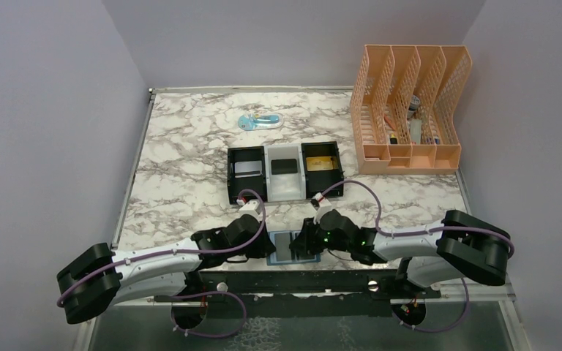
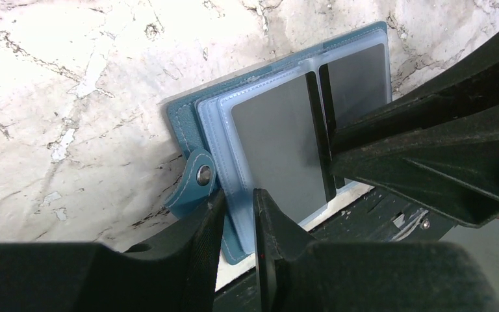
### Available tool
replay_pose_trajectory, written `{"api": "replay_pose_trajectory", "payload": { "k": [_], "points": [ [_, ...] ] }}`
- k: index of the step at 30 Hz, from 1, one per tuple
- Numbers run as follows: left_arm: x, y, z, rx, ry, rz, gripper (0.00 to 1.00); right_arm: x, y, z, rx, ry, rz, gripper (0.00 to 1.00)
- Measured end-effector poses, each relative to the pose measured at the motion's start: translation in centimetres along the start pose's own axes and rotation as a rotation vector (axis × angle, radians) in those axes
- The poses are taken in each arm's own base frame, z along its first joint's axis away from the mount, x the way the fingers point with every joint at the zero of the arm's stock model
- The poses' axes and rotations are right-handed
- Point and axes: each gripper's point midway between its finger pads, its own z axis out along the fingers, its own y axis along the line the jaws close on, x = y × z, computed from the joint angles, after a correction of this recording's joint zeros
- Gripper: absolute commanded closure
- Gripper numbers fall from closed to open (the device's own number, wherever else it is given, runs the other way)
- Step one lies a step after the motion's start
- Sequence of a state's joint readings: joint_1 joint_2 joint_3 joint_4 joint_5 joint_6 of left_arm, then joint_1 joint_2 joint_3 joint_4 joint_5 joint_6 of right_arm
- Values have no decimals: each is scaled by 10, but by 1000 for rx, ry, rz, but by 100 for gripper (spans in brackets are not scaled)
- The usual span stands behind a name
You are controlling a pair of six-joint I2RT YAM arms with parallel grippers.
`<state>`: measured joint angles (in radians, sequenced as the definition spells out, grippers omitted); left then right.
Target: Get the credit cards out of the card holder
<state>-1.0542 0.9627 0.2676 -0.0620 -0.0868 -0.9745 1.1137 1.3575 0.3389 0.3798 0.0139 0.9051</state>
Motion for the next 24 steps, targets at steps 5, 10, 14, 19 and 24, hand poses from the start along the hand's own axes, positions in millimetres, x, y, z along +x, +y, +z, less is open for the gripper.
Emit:
{"api": "replay_pose_trajectory", "payload": {
  "k": [5,10,14,19,24],
  "points": [
    [0,1,-1,1,-2,-1,74,1,10,0,-54,8,0,81],
    [0,1,-2,2,-4,-1,74,3,18,2,-98,24,4,89],
    [1,2,-2,3,-7,-1,73,5,20,3,-112,32,7,98],
    [1,2,-2,2,-7,-1,74,5,20,2,-124,35,12,99],
    [0,2,-2,2,-8,-1,74,4,20,2,-126,33,15,99]
  ]
}}
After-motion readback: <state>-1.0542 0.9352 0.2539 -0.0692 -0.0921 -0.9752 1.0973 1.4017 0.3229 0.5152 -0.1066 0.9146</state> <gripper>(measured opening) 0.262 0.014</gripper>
